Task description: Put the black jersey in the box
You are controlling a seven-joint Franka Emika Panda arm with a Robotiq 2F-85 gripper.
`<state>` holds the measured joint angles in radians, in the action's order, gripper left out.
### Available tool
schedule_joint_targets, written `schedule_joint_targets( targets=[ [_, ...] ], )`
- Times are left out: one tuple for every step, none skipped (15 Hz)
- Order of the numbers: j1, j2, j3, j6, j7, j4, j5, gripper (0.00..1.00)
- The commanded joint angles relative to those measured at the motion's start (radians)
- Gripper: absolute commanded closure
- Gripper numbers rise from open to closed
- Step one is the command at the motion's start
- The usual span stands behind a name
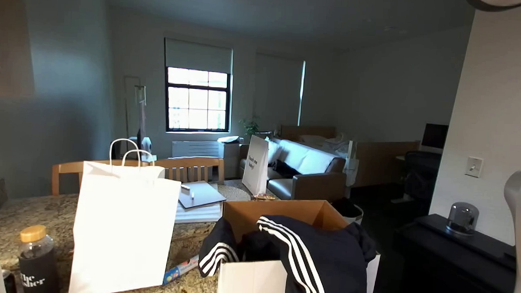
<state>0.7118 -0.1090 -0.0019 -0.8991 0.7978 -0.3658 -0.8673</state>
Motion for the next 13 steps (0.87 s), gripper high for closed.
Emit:
schedule_joint_targets(
  targets=[
    [-0.033, -0.002, 0.044, 0.0, 0.001, 0.0, -0.011, 0.77],
    [-0.032, -0.004, 0.043, 0.0, 0.001, 0.0, -0.011, 0.69],
    [-0.032, -0.009, 0.041, -0.001, 0.001, 0.0, -0.009, 0.63],
    [-0.029, -0.015, 0.038, -0.001, 0.001, 0.0, -0.009, 0.58],
    [-0.03, -0.017, 0.034, -0.003, 0.001, 0.007, -0.01, 0.57],
    [-0.03, -0.01, 0.034, -0.003, 0.001, 0.019, -0.011, 0.57],
    [-0.035, 0.002, 0.039, -0.003, 0.001, 0.023, -0.01, 0.57],
    [-0.041, 0.016, 0.046, -0.001, 0.001, 0.022, -0.011, 0.57],
    [-0.046, 0.026, 0.051, 0.0, 0.0, 0.02, -0.01, 0.57],
    [-0.046, 0.026, 0.052, 0.0, 0.001, 0.018, -0.01, 0.57],
    [-0.045, 0.025, 0.052, 0.001, 0.001, 0.015, -0.011, 0.57],
    [-0.043, 0.021, 0.05, 0.001, 0.001, 0.012, -0.011, 0.57],
    [-0.041, 0.013, 0.046, 0.0, 0.0, 0.011, -0.01, 0.57]
  ],
)
